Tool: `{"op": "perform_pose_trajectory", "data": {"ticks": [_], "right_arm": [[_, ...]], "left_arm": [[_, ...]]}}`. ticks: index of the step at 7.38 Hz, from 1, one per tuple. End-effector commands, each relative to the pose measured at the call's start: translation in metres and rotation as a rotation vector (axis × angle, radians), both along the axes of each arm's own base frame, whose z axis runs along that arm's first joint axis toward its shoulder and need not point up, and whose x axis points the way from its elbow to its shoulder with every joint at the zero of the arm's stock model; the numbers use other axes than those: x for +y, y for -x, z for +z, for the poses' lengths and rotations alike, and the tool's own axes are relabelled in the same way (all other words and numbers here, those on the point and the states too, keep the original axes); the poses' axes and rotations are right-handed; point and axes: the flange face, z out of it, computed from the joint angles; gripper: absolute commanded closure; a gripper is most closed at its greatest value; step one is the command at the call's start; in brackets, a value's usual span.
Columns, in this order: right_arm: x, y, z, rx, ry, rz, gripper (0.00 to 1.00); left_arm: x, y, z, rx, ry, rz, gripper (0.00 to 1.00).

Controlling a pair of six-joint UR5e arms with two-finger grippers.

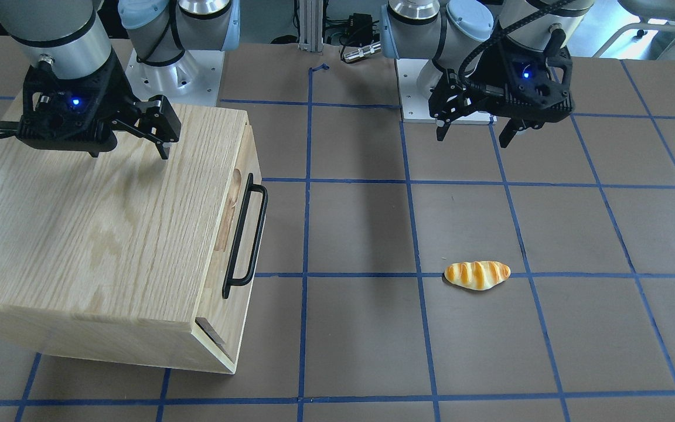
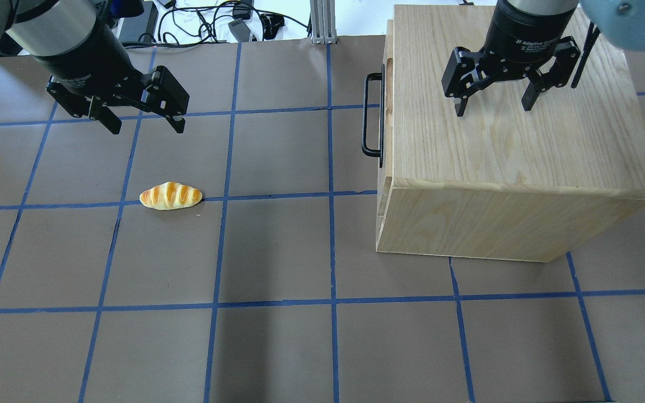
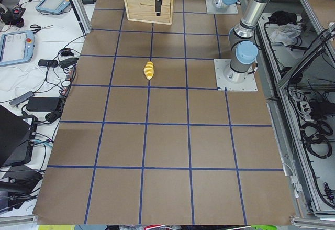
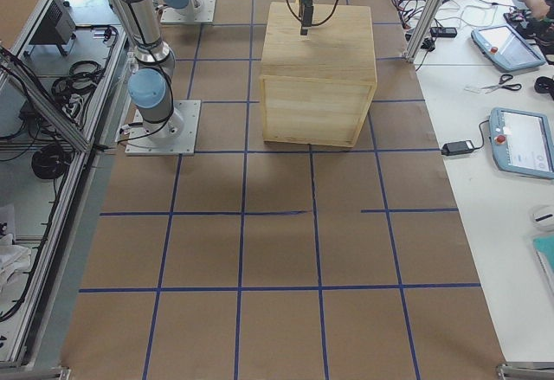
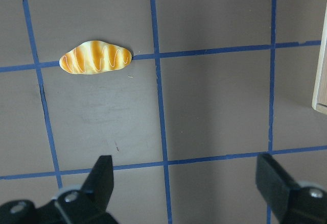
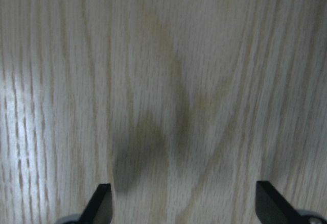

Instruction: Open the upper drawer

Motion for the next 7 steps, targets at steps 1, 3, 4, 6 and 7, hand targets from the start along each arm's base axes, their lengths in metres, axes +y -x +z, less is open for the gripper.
{"op": "perform_pose_trajectory", "data": {"ticks": [1,3,4,6,7], "right_arm": [[0.000,0.000,0.000,0.000,0.001,0.000,0.00],[0.000,0.001,0.000,0.000,-0.001,-0.002,0.00],[0.000,0.001,0.000,0.000,0.001,-0.002,0.00],[0.000,0.000,0.000,0.000,0.001,0.000,0.00],[0.000,0.000,0.000,0.000,0.001,0.000,0.00]], "left_arm": [[0.000,-0.003,0.000,-0.024,0.000,0.001,0.00],[0.000,-0.003,0.000,-0.024,0.002,-0.002,0.00],[-0.005,-0.002,-0.002,-0.010,-0.003,0.010,0.00],[-0.040,0.016,-0.033,0.153,-0.003,0.208,0.00],[-0.063,0.030,-0.061,0.249,-0.011,0.283,0.00]]}}
